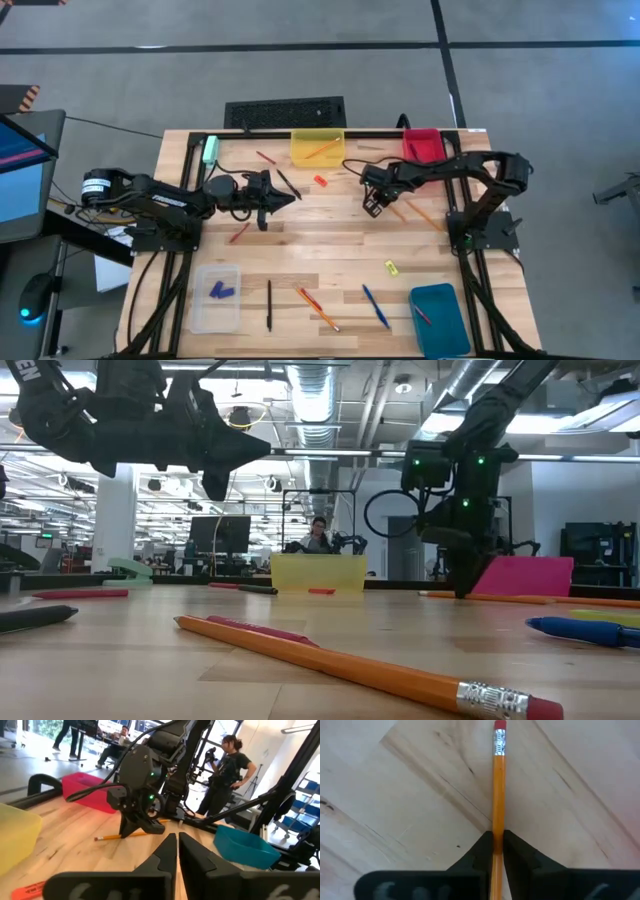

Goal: Sort crayons/erasers/pens/pencils in bins
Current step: Put the orange pencil into the yellow bin

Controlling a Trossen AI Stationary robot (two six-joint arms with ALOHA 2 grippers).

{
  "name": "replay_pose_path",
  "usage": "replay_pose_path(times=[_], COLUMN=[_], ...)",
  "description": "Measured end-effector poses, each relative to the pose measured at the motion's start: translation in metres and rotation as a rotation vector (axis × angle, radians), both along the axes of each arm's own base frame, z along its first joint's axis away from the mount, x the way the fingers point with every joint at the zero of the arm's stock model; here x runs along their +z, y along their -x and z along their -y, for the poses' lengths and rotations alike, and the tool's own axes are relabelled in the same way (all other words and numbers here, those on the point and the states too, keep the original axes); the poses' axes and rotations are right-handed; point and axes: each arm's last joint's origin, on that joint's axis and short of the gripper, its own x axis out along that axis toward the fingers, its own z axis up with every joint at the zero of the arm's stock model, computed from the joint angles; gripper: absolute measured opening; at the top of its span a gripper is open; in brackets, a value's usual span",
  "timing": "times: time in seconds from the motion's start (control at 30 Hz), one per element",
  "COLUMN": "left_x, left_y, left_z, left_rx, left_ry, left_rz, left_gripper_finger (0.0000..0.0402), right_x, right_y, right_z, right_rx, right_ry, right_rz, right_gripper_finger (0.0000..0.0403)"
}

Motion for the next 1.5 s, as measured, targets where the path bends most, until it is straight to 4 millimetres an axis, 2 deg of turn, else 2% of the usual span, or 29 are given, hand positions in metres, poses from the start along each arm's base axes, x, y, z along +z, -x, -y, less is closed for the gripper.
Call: replay_pose_path(times=[0.27,0.47,0.67,0.83,0.93,1.17,1.33,1.5], left_x=[-0.002,-0.002,-0.001,-0.001,-0.002,0.000,0.013,0.022], left_y=[0.001,0.001,0.001,0.003,0.004,0.003,-0.005,-0.011], left_z=[-0.004,-0.006,-0.007,-0.012,-0.016,-0.020,-0.021,-0.018], left_rx=[0.017,0.029,0.019,0.034,0.047,0.078,0.070,0.044], left_ry=[0.040,0.056,0.071,0.124,0.150,0.178,0.172,0.137], left_rz=[-0.017,-0.021,-0.002,-0.006,-0.006,0.002,0.049,0.078], left_gripper_finger=[0.0080,0.0122,0.0123,0.0103,0.0105,0.0161,0.0195,0.0200], right_x=[0.013,0.016,0.023,0.037,0.048,0.076,0.087,0.093], right_y=[-0.005,-0.016,-0.033,-0.053,-0.063,-0.078,-0.081,-0.083], right_z=[-0.006,-0.013,-0.020,-0.030,-0.033,-0.038,-0.043,-0.049], right_rx=[0.021,0.062,0.101,0.134,0.141,0.177,0.225,0.278], right_ry=[-0.026,-0.044,-0.032,0.008,0.031,0.095,0.120,0.157], right_rz=[0.123,0.218,0.389,0.616,0.762,1.068,1.182,1.244], right_gripper_finger=[0.0011,0.0016,0.0015,0.0013,0.0016,0.0014,0.0017,0.0016])
